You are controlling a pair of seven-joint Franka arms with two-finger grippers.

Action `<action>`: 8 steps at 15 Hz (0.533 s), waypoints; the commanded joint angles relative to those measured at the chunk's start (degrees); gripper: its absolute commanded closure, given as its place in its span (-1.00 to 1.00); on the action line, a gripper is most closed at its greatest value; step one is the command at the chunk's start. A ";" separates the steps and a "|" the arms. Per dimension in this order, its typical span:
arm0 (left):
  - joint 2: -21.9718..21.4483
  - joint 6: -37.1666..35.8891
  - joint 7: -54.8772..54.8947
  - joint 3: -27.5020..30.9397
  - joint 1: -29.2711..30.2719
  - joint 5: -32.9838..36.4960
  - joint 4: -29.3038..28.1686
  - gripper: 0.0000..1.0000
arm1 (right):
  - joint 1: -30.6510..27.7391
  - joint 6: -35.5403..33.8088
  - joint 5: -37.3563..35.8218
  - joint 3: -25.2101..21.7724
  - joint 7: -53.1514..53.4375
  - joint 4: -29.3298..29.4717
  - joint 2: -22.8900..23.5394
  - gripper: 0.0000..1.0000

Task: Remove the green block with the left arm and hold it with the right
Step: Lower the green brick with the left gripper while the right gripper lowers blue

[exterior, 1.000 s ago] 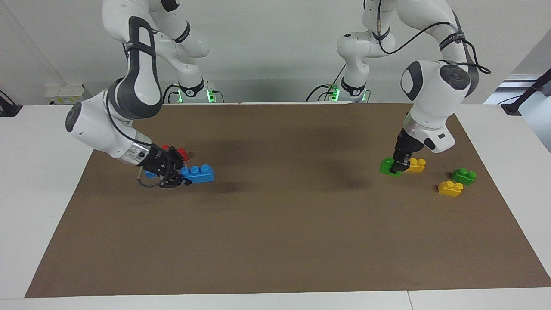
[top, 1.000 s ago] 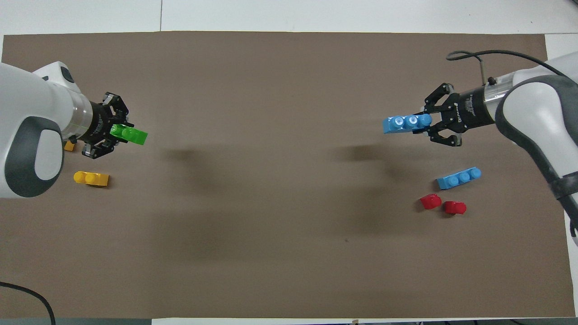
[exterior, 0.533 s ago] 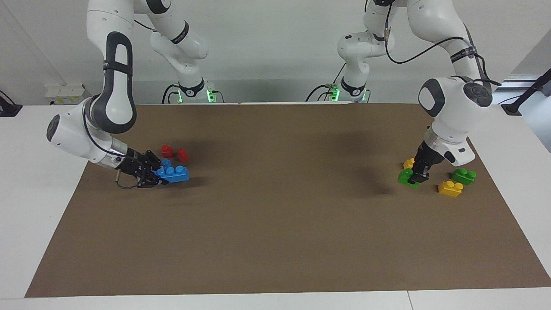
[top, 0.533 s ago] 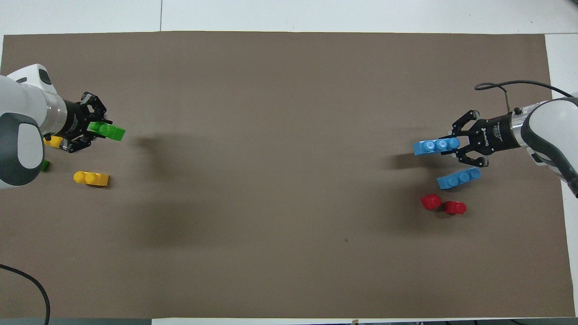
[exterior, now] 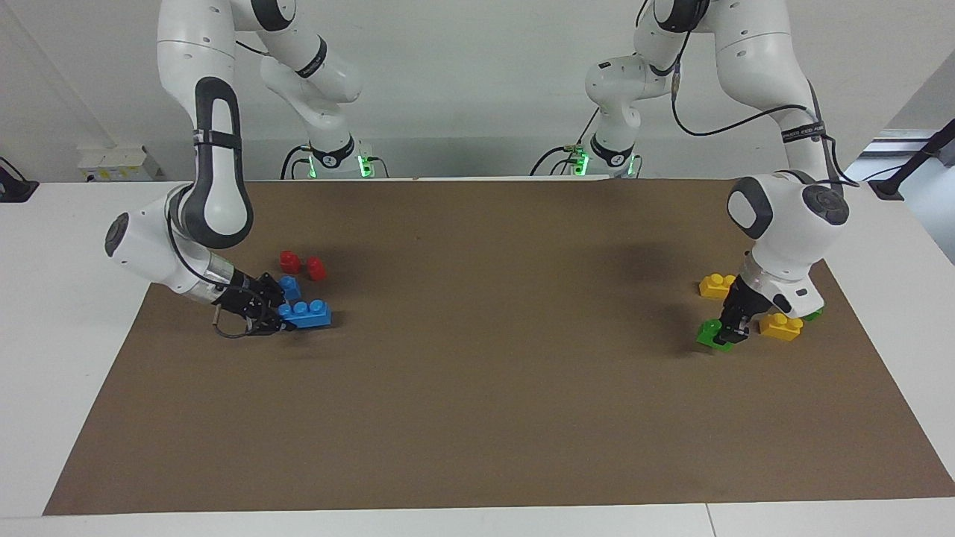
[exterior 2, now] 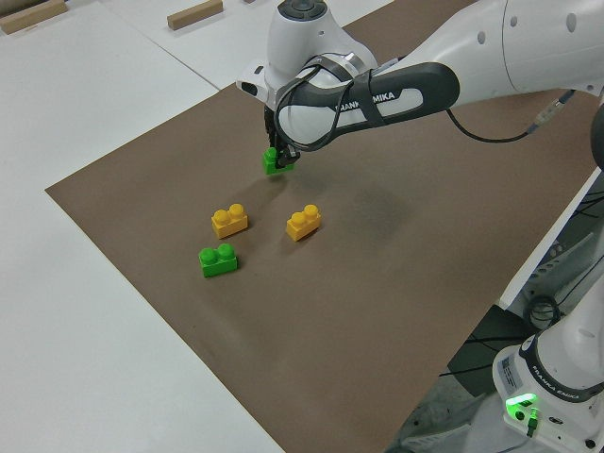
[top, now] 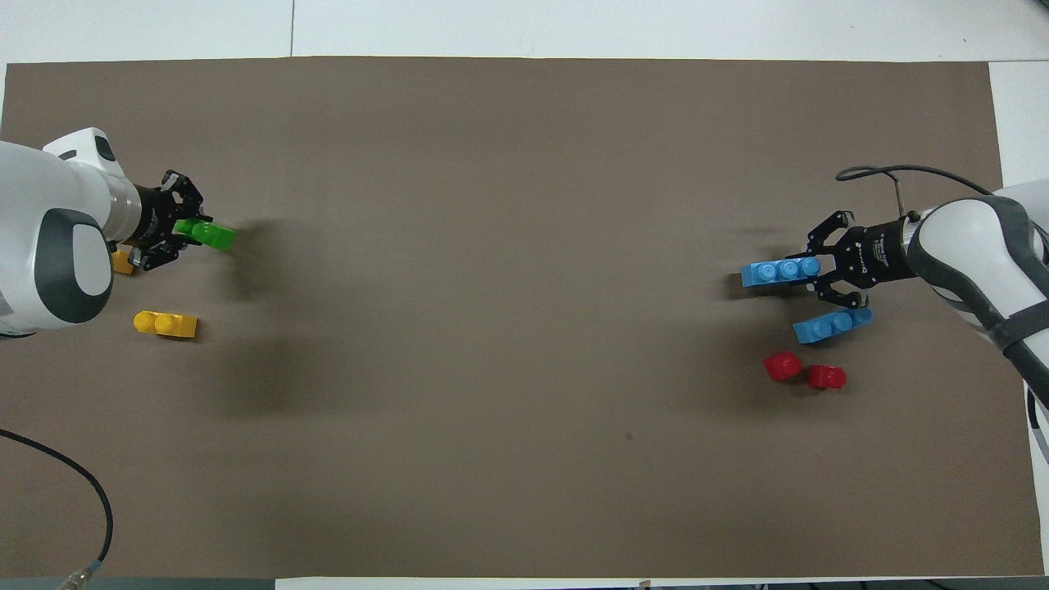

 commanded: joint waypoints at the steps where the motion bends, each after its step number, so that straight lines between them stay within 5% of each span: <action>1: 2.17 2.05 1.11 -0.22 1.18 1.14 0.66 1.00 | 0.17 3.99 -0.18 0.47 -3.36 -2.48 0.29 1.00; 3: 2.96 2.32 1.11 -0.22 1.18 1.94 0.93 1.00 | 0.78 4.18 0.00 0.47 -3.20 -2.57 0.20 1.00; 5: 3.05 2.84 1.28 -0.14 1.01 2.03 0.67 1.00 | 1.49 4.71 0.00 0.47 -3.11 -2.57 0.20 0.01; 7: 3.14 4.34 2.42 -0.22 1.18 2.38 0.14 1.00 | 2.01 4.62 0.00 0.47 -2.85 -2.49 0.29 -0.44; 8: 3.14 4.34 2.77 -0.22 1.10 2.38 0.23 0.77 | 2.02 4.19 0.00 0.47 -2.76 -2.14 0.29 -0.72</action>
